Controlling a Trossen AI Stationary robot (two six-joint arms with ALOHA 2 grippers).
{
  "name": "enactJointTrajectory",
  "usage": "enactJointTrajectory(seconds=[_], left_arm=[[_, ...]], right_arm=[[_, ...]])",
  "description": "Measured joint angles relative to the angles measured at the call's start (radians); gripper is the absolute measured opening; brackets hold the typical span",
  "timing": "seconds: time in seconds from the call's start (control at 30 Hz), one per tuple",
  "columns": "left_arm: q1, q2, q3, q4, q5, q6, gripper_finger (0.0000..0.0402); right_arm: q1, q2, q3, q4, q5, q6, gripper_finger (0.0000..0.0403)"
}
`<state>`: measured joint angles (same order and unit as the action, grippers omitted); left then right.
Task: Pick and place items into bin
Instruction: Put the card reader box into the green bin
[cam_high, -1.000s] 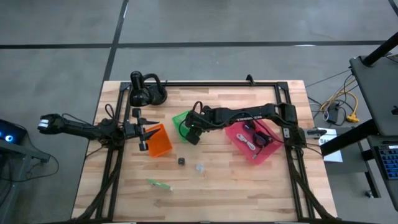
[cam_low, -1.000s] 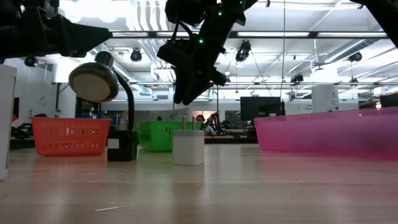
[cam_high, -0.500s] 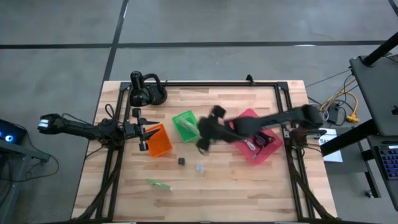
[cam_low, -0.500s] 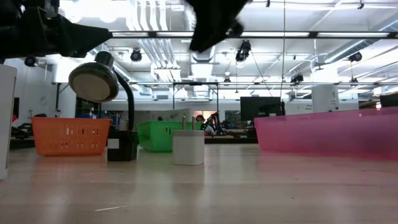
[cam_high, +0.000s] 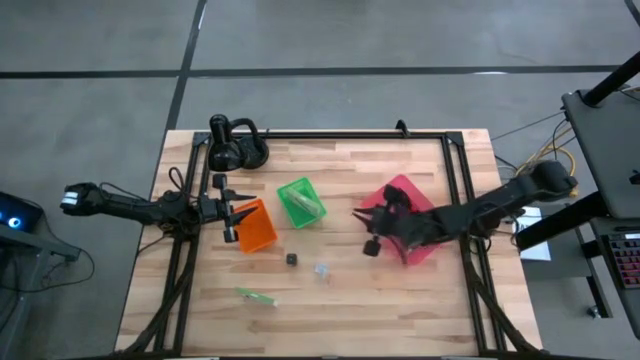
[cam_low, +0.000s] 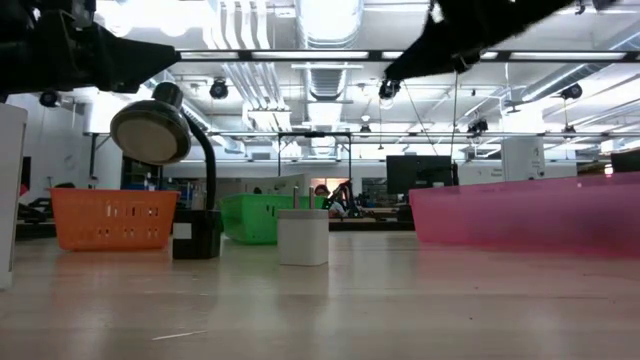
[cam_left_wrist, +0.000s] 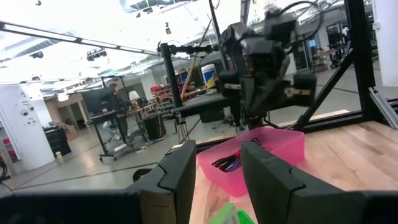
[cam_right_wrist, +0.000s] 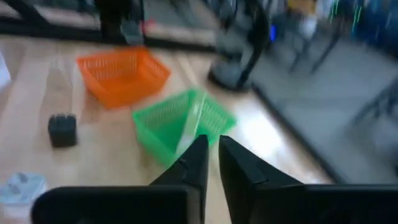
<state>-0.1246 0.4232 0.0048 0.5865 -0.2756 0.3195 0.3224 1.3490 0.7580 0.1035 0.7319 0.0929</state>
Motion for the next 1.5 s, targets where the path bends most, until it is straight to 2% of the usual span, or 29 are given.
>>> enactJointTrajectory(seconds=[0.1, 0.2, 0.27, 0.33, 0.4, 0.53, 0.6, 0.77, 0.97, 1.23, 1.33, 1.5], left_arm=[[0.0, 0.0, 0.0, 0.001, 0.0, 0.001, 0.0113], [0.0, 0.0, 0.0, 0.015, -0.001, 0.008, 0.0113], [0.0, 0.0, 0.0, 0.044, -0.001, 0.007, 0.0113], [0.0, -0.001, 0.006, 0.066, 0.002, 0.0, 0.0113], [0.0, 0.0, 0.029, 0.053, 0.028, -0.039, 0.0113], [-0.001, 0.007, 0.096, 0.056, 0.185, -0.112, 0.0113], [-0.001, 0.032, 0.133, 0.05, 0.218, -0.127, 0.0113], [-0.003, 0.134, 0.236, -0.091, 0.217, -0.08, 0.0113], [-0.026, 0.314, 0.38, -0.277, 0.218, -0.078, 0.0113], [-0.06, 0.485, 0.582, -0.459, 0.219, -0.116, 0.0113], [-0.061, 0.53, 0.642, -0.47, 0.221, -0.124, 0.0115], [-0.061, 0.608, 0.703, -0.478, 0.22, -0.131, 0.0161]], right_arm=[[-0.001, -0.067, -0.164, 0.328, -0.05, -0.253, 0.0013], [0.001, -0.099, -0.295, 0.638, -0.225, -0.493, 0.0009], [0.001, -0.111, -0.351, 0.789, -0.298, -0.543, 0.0009], [0.0, -0.118, -0.393, 0.877, -0.31, -0.554, 0.0009], [0.0, -0.119, -0.422, 0.903, -0.31, -0.557, 0.0009], [0.0, -0.117, -0.457, 0.903, -0.311, -0.549, 0.0009], [0.0, -0.117, -0.471, 0.902, -0.31, -0.544, 0.0009], [-0.001, -0.147, -0.477, 0.957, -0.277, -0.615, 0.0009], [-0.013, -0.167, -0.481, 0.958, -0.261, -0.665, 0.0009], [-0.067, -0.166, -0.476, 0.955, -0.26, -0.696, 0.0009], [-0.085, -0.166, -0.476, 0.955, -0.261, -0.696, 0.0009], [-0.109, -0.166, -0.476, 0.955, -0.261, -0.695, 0.0009]])
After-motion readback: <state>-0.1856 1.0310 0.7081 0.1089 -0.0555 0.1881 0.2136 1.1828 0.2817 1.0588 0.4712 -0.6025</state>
